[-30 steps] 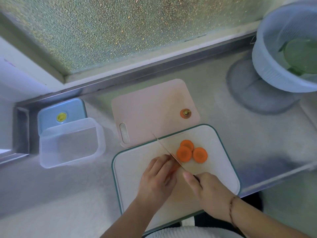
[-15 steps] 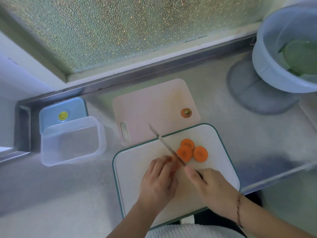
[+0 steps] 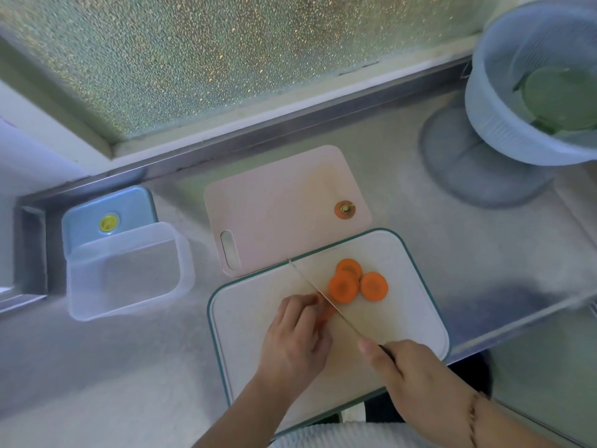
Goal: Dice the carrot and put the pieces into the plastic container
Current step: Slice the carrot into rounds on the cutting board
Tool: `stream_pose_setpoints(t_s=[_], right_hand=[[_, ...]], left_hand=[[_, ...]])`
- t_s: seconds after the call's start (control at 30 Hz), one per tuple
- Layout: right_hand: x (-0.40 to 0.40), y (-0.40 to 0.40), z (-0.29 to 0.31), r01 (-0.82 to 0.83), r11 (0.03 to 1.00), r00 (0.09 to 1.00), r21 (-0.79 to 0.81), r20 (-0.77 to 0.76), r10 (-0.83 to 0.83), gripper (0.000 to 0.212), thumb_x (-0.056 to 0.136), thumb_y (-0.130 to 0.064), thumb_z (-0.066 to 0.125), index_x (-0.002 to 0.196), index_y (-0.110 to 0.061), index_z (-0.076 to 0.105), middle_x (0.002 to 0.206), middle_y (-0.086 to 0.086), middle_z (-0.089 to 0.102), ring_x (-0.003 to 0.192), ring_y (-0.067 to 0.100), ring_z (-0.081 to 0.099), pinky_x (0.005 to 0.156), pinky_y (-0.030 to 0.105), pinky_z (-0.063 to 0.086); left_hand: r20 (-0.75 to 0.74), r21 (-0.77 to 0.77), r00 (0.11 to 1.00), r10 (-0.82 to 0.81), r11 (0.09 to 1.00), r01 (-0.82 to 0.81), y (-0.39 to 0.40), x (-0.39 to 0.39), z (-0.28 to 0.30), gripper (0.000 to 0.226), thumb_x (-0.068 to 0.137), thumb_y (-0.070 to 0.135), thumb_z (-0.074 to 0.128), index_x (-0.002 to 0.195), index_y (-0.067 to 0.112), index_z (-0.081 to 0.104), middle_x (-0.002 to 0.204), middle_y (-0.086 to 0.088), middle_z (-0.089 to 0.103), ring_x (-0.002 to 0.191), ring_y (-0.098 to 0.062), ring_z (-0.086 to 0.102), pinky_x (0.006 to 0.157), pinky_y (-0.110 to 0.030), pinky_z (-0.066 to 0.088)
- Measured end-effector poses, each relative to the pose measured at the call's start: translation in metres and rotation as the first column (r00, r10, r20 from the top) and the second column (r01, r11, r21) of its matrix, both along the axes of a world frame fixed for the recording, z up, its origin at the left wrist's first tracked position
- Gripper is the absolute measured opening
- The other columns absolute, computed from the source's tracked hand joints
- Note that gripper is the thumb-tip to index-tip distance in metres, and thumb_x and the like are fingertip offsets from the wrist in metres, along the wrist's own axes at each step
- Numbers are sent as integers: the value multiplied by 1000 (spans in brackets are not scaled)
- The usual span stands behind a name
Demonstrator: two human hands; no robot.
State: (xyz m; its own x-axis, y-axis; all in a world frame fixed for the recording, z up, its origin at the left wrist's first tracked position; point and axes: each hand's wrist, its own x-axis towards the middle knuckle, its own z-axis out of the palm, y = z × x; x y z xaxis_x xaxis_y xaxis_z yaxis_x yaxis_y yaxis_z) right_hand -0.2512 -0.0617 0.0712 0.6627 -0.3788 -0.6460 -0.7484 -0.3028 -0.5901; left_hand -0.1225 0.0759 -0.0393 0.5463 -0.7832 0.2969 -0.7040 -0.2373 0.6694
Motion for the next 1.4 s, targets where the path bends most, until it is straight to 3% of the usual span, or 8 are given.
stream_pose_setpoints(t_s=[0.2,0.33,0.43,0.5,0.67,0.83,1.17,1.4], right_hand=[[35,0,-30,-5,1000,999,8,34,4,62,84,-68,26,56,-15,42,50,-2,44,49,9,43,55,23,38],[53,4,-49,-26,1000,980,10,197,24,79,83,-74,18,96,-12,66,77,3,69,74,11,65,74,32,53],[55,2,-51,1,998,970,70,244,-18,54,89,-60,28,104,-24,66,88,-5,71,83,-3,63,78,14,49],[52,-2,-44,37,997,979,70,199,-51,42,89,-57,29,87,-30,62,73,-10,64,68,-8,58,66,6,42],[41,-17,-21,182,972,981,149,44,-191,64,92,-61,31,43,-24,48,33,-9,34,30,5,34,40,20,28],[18,-8,-8,38,999,998,-26,58,-37,62,76,-72,28,54,-15,44,44,-3,41,45,7,41,53,22,35],[1,4,3,10,1000,999,-25,37,-9,55,81,-67,29,56,-20,39,45,-4,43,51,6,43,57,19,38],[3,4,4,-10,998,999,-58,49,13,56,79,-68,28,56,-19,41,47,2,43,54,5,47,58,19,39]], left_hand=[[-1,-50,1000,-16,999,16,0,3,-3,25,82,2,70,106,2,67,111,-7,59,97,-28,61,87,-29,53],[6,-31,1000,-27,999,28,1,0,-3,18,80,-5,68,98,-1,71,110,-10,62,92,-29,61,82,-34,54],[23,-28,1000,-4,1000,4,1,0,-2,22,82,-2,65,103,0,70,115,-10,61,96,-29,62,83,-35,54],[37,-14,999,3,1000,-3,3,-2,1,28,84,4,61,111,5,68,118,-10,61,97,-29,61,82,-37,54],[96,64,995,41,997,-47,11,-4,1,34,89,18,63,123,22,59,119,-3,60,90,-26,62,71,-38,55],[43,55,998,35,998,-38,11,-5,1,31,90,17,63,121,19,60,118,-3,61,95,-25,62,77,-37,56],[-11,76,1000,21,997,-20,13,-2,-2,29,90,14,62,119,10,69,121,-6,63,100,-27,63,84,-37,55],[-19,14,1000,22,1000,-22,11,-2,1,37,85,7,66,121,16,61,121,-5,62,97,-26,64,82,-35,55]])
